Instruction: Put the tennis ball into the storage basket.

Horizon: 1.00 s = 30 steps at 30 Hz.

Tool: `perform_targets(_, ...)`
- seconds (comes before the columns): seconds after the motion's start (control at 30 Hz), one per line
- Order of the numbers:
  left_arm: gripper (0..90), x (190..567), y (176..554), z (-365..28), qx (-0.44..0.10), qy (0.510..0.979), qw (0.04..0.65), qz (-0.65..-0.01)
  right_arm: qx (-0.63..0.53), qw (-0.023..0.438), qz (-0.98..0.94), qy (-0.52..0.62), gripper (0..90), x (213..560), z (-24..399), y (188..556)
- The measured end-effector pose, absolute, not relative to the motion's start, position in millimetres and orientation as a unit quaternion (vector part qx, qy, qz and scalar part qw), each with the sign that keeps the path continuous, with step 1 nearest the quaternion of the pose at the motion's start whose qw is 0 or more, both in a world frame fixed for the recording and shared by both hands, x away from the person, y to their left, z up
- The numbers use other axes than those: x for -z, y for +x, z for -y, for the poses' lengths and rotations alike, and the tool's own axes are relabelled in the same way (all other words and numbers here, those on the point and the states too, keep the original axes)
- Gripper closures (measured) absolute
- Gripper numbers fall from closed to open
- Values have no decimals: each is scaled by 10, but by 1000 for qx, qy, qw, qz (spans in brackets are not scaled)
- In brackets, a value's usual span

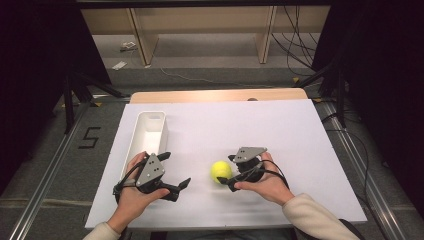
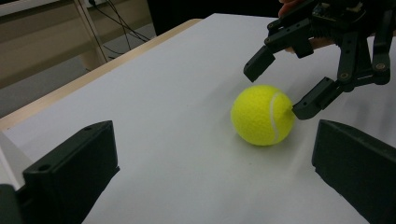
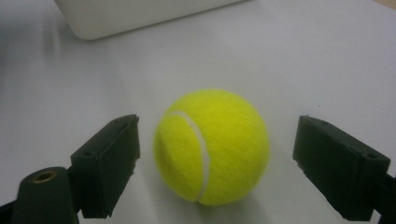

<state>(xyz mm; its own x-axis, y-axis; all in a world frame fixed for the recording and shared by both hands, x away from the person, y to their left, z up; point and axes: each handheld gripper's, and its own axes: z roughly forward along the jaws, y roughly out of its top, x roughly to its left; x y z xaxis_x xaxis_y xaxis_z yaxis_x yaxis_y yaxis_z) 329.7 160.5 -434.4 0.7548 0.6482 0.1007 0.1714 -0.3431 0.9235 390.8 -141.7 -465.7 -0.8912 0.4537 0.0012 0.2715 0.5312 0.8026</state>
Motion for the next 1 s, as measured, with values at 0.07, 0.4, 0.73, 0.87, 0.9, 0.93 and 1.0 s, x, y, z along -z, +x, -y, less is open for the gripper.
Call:
perform_targets(0.07, 0, 4344, 3296, -1605, -233, 785, 511, -261, -434, 103, -871, 208, 154, 4674, 1388, 3917)
perform_targets(0.4, 0, 4343, 3295, -1606, -233, 785, 512, -261, -423, 95, -877, 206, 154, 4765, 1278, 3958)
perform_targets(0.73, 0, 4341, 3297, -1608, -234, 785, 511, -259, -411, 90, -883, 206, 154, 4833, 1223, 3984)
perform_targets(0.87, 0, 4343, 3295, -1606, -233, 785, 512, -261, -409, 90, -884, 206, 159, 4840, 1216, 3994)
perform_targets(0.9, 0, 4343, 3295, -1605, -232, 785, 512, -261, -408, 91, -884, 208, 160, 4845, 1214, 3996)
perform_targets(0.93, 0, 4343, 3295, -1606, -233, 785, 512, -261, -407, 89, -885, 207, 166, 4848, 1214, 3999)
perform_targets(1.0, 0, 4343, 3295, -1605, -233, 785, 512, -261, -405, 90, -886, 206, 191, 4851, 1210, 3999)
